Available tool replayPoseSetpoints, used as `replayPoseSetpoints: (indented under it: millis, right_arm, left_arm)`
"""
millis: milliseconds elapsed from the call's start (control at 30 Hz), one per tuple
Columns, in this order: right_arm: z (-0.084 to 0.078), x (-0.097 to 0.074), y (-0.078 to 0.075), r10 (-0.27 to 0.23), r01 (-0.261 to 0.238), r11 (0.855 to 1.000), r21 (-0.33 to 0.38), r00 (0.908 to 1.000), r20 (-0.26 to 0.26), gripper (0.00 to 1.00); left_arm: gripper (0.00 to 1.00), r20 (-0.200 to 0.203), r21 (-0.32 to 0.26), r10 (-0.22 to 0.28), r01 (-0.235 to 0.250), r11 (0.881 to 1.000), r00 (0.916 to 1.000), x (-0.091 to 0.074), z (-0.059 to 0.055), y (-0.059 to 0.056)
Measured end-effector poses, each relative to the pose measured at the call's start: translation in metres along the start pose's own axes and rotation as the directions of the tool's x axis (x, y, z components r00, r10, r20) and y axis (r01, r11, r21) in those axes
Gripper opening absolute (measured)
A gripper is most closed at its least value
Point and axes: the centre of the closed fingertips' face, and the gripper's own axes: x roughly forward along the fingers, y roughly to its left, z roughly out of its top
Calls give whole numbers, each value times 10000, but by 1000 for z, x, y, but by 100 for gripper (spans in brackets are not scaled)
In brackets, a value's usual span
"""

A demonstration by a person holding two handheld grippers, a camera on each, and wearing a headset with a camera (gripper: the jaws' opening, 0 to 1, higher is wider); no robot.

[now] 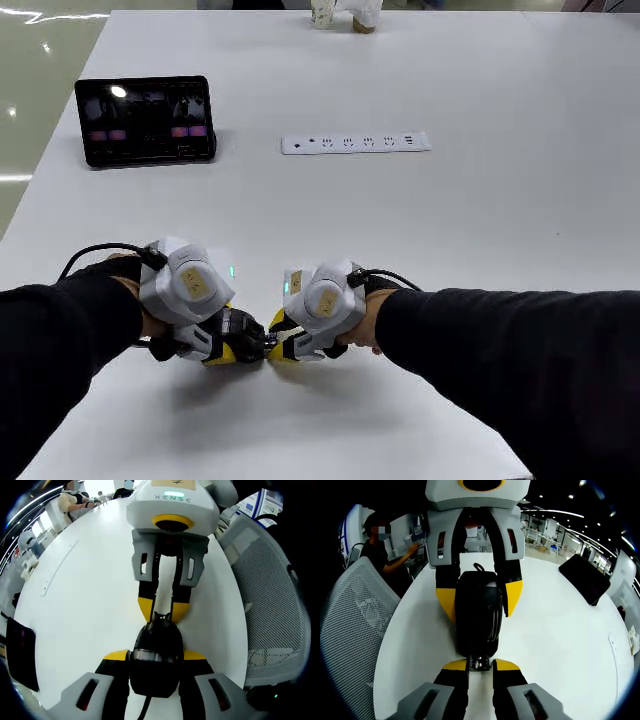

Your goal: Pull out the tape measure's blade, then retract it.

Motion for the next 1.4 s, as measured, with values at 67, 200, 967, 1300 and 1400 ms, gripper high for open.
replayPoseSetpoints:
  millis: [67,200,967,1300,1400]
  right_arm:
    - [2,1,1,14,-14,9999,-134,10000,-10,14]
    - [1,1,1,68,-71,9997,-231,9999,-124,13]
    - [-2,-1,1,403,-402,9992,41,9990,-212,11]
    - [-8,-6,0,392,-387,9991,164,9987,-316,11]
    - [-8,-6,0,381,-375,9991,199,9988,-315,11]
  left_arm:
    - [32,11,7,-6,6,10000,10000,0,0,0]
    - [32,11,6,-18,18,10000,10000,0,0,0]
    - [32,-14,-78,36,-36,10000,10000,-1,0,-1]
    - [32,-11,-133,8,-9,9999,10000,-2,0,-1]
    - [31,-30,-101,18,-18,9999,10000,-2,-1,-1]
